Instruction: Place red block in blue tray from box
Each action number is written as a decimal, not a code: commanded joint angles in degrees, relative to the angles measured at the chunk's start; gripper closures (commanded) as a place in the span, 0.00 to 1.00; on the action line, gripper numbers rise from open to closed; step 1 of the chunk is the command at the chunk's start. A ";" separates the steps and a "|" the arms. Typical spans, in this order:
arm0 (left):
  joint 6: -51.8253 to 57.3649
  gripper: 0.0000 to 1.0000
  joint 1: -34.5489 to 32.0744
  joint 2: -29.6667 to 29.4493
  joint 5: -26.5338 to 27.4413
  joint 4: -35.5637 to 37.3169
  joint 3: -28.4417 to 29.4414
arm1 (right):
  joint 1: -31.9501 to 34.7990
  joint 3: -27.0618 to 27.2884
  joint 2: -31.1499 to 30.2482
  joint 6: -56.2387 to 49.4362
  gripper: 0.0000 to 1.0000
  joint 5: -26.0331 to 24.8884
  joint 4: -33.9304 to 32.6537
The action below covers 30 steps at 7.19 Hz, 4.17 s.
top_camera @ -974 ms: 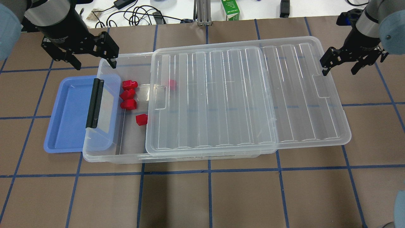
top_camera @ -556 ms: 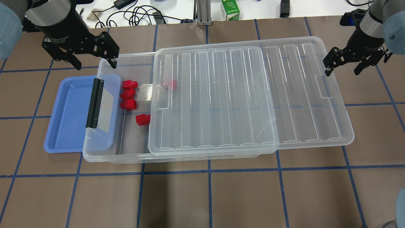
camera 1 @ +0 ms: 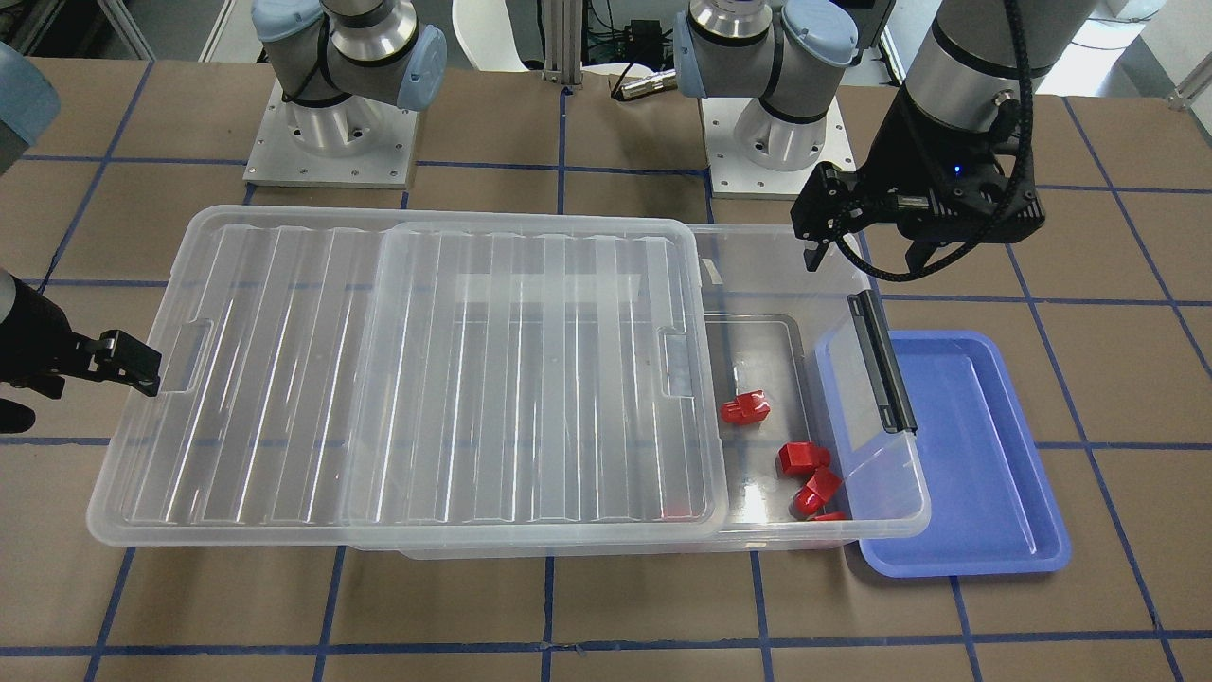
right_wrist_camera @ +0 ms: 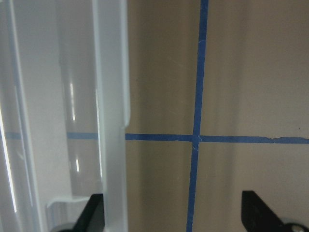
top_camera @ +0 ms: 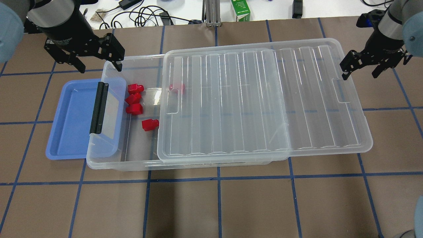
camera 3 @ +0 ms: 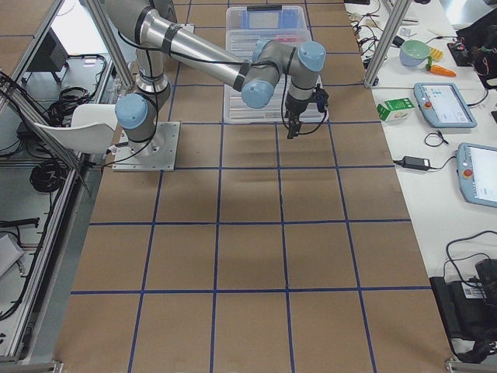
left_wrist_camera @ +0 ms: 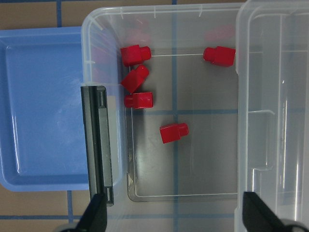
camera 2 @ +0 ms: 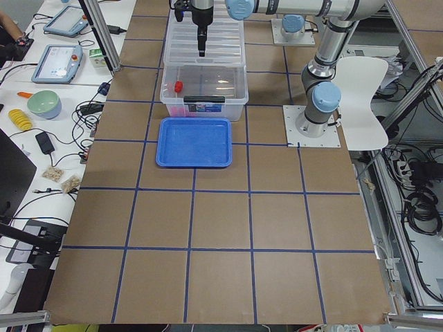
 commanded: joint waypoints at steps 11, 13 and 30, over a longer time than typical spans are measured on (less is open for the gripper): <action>53.55 0.00 0.17 -0.53 -0.51 16.97 -17.45 | 5.31 -0.18 -17.87 10.32 0.00 1.40 16.80; 57.89 0.00 1.04 -0.62 -0.59 20.08 -22.30 | 8.90 0.26 -18.50 14.87 0.00 1.49 17.34; 81.03 0.00 4.92 -11.34 -9.30 38.37 -33.57 | 18.42 2.37 -21.50 27.12 0.00 1.58 17.61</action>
